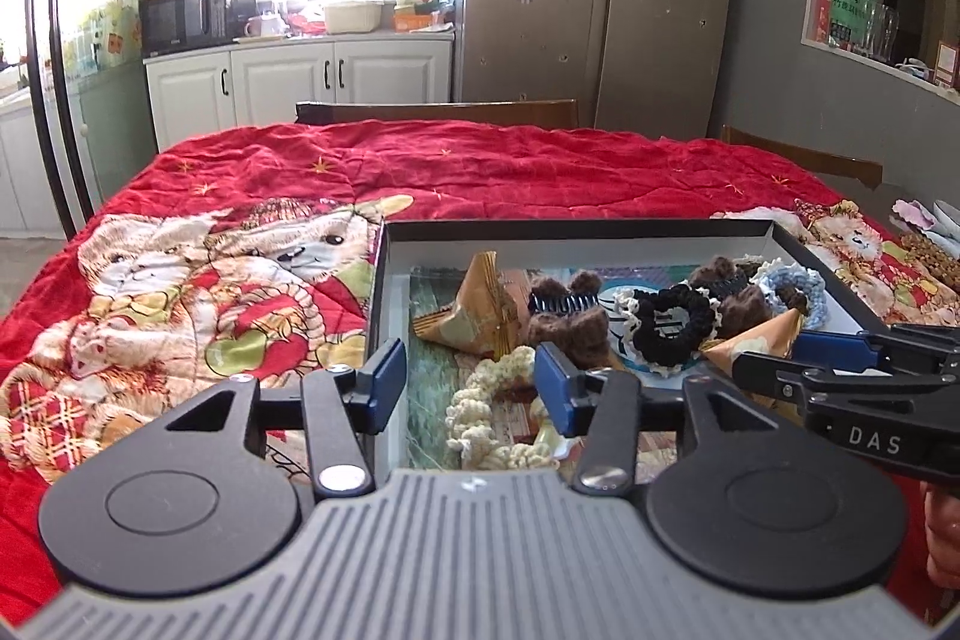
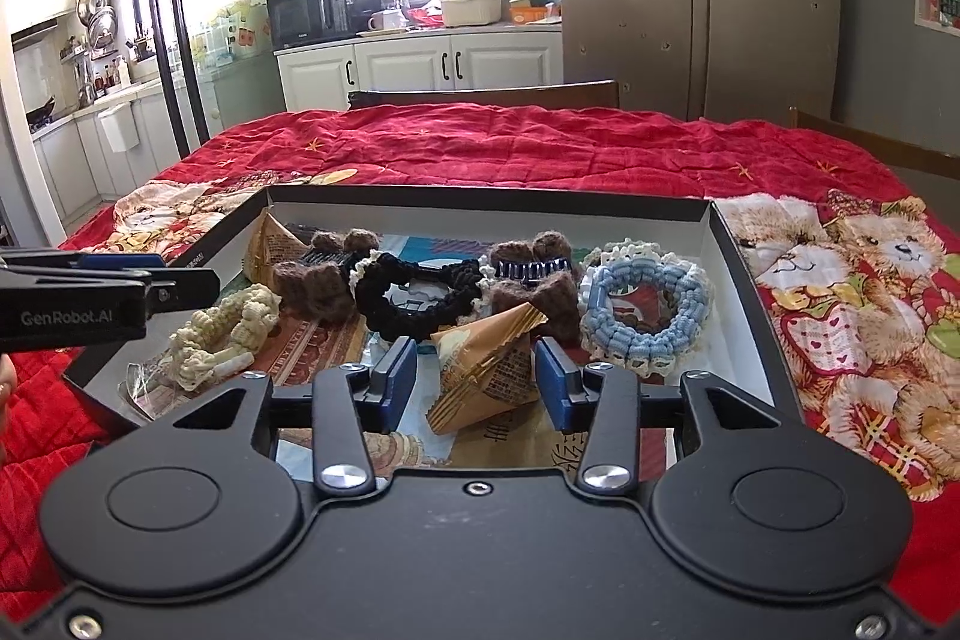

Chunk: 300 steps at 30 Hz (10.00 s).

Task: Organize objects
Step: 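Open the right gripper to release the paper triangle while the left gripper releases the cream scrunchie, then withdraw both grippers from the box toward the binder clips on the bedspread, then grasp the dark blue binder clip with the right gripper while the left gripper grasps the teal binder clip, then carry the blue binder clip in the right gripper over the box while the left gripper carries the teal clip, then lower the blue binder clip into the box with the right gripper while the left gripper lowers the teal clip, then open the right gripper to release the blue clip while the left gripper releases the teal clip, then withdraw both open grippers up and away from the box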

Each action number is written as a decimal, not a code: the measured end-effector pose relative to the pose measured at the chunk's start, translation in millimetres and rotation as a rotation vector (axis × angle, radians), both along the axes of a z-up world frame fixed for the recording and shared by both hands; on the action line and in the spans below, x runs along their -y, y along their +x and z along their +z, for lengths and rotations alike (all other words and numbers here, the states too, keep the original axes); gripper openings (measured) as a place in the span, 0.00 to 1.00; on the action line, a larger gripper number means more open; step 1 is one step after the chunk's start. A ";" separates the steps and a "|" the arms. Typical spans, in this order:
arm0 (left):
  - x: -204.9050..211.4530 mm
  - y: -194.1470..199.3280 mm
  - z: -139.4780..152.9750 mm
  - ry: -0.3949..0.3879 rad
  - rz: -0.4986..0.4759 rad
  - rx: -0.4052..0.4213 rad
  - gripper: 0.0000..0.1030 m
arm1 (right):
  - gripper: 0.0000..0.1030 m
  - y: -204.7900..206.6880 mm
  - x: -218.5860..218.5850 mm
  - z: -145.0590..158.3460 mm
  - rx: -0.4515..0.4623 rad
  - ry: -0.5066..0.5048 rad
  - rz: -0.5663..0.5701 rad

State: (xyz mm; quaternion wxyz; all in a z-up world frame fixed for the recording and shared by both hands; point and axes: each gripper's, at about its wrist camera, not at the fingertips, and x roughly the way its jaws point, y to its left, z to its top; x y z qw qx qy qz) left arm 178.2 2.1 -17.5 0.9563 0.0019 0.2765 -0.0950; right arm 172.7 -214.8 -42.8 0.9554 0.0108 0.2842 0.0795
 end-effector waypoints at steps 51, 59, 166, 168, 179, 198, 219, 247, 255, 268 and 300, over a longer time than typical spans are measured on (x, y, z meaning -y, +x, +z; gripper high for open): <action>-45.0 -71.6 -37.0 0.016 -0.225 -0.105 0.68 | 0.46 -92.8 -33.0 -3.3 -0.009 -0.028 0.099; -43.9 -71.8 -39.1 0.014 -0.244 -0.102 0.63 | 0.46 -88.7 -40.0 -7.7 -0.018 -0.062 0.115; 34.2 9.6 2.2 -0.018 -0.089 -0.037 0.31 | 0.13 -36.4 49.0 25.2 0.078 0.053 -0.110; 35.6 11.1 -0.1 -0.015 -0.090 -0.042 0.31 | 0.13 -34.0 49.7 23.6 0.073 0.055 -0.112; 42.5 17.2 -11.0 0.010 -0.098 -0.060 0.31 | 0.13 -17.4 52.3 8.5 0.028 0.051 -0.128; 48.7 20.9 -20.4 0.049 -0.107 -0.071 0.31 | 0.13 -4.8 51.0 -4.0 -0.020 0.054 -0.123; 53.1 18.2 -24.0 0.096 -0.106 -0.062 0.42 | 0.17 -5.0 52.0 -3.9 -0.019 0.053 -0.130; 43.3 -10.3 -1.6 0.045 -0.076 -0.027 0.65 | 0.31 -25.2 42.8 9.9 0.021 0.031 -0.103; 36.5 -25.4 5.9 0.058 -0.037 -0.011 0.74 | 0.33 -40.6 35.9 19.7 0.028 0.024 -0.075; 30.5 -52.3 15.3 0.073 0.006 -0.019 0.83 | 0.38 -72.3 25.2 34.8 0.038 0.007 -0.030; 28.8 -132.5 21.7 0.056 0.046 -0.055 1.00 | 0.55 -162.1 23.9 42.6 0.002 -0.024 0.021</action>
